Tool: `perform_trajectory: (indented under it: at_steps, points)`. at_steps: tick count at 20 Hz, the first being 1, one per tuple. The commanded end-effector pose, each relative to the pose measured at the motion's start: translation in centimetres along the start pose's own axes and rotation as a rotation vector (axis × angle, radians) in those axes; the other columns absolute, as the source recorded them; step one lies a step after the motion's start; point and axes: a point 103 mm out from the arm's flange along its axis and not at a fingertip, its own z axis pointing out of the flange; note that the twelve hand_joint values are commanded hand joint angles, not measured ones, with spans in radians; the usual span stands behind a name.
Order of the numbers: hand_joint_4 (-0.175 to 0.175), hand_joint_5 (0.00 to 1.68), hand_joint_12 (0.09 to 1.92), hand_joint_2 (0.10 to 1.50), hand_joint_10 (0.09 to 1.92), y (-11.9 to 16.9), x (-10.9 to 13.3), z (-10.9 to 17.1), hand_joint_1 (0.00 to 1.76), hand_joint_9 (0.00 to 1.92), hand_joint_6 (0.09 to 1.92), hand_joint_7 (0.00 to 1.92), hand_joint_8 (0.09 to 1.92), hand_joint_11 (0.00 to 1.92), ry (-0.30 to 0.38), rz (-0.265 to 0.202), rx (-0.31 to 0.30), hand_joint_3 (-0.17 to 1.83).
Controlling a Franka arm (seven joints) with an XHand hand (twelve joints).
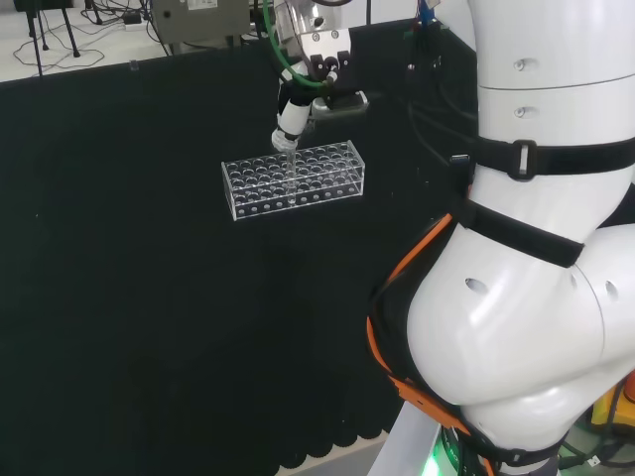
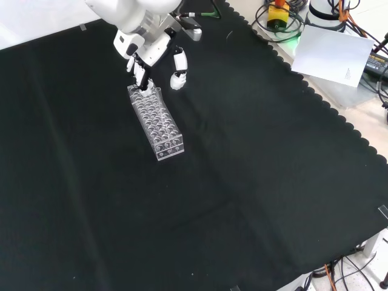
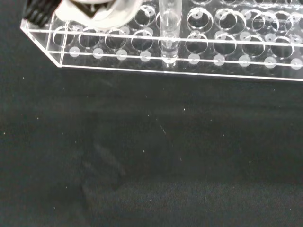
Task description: Pick up the test tube.
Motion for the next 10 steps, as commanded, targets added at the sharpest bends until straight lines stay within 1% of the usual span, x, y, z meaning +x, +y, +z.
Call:
perform_trajectory:
  at_steps: [1, 7, 10]
  points:
    - [-0.166, 0.41, 1.43, 0.67, 0.86, 0.58, 0.33, 0.80, 0.88, 0.60, 0.74, 0.72, 0.88, 0.28, -0.007, -0.001, 0.021, 0.66]
    - [-0.167, 0.42, 1.43, 0.67, 0.86, 1.26, 0.26, 1.56, 0.89, 0.61, 0.75, 0.74, 0.88, 0.28, -0.015, 0.007, 0.043, 0.66]
    - [-0.168, 0.43, 1.42, 0.66, 0.85, 1.49, 0.23, 1.67, 0.90, 0.62, 0.77, 0.76, 0.88, 0.29, -0.024, 0.011, 0.039, 0.66]
